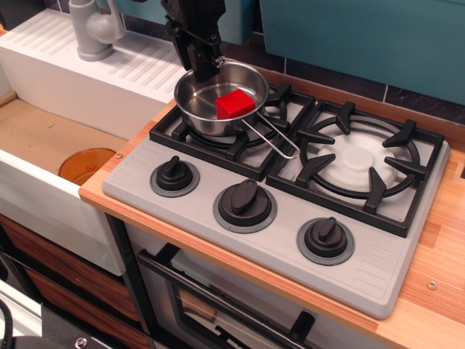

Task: Put redcube in pan and put pan on stove

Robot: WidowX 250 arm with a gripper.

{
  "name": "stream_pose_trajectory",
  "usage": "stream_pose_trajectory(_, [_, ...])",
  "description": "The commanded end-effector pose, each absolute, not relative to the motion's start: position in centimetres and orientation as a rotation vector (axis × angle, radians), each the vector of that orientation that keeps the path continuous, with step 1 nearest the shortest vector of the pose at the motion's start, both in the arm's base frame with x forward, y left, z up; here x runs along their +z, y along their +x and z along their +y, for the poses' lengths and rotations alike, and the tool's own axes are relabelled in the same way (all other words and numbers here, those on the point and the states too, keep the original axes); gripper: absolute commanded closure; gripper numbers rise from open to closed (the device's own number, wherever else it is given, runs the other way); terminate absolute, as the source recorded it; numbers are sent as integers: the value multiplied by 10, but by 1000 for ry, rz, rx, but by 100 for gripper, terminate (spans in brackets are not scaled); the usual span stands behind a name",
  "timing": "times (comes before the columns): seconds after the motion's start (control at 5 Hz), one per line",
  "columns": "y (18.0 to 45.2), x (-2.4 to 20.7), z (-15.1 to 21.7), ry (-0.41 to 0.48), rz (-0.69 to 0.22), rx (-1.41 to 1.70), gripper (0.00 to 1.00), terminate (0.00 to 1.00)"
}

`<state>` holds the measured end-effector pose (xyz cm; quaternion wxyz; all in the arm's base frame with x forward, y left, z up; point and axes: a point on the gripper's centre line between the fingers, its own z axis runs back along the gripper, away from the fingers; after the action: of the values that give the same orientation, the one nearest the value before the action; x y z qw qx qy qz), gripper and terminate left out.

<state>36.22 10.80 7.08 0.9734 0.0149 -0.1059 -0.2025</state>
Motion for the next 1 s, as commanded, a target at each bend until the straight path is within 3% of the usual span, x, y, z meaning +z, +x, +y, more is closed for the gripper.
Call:
stream_pose_trajectory(0.0, [362,119,92,65,-231,-394,0,0])
stream_pose_trajectory(0.4, [347,156,72,112,-193,-361,0,0])
stream_pose_trajectory(0.8, [341,165,54,118,-186,-342,0,0])
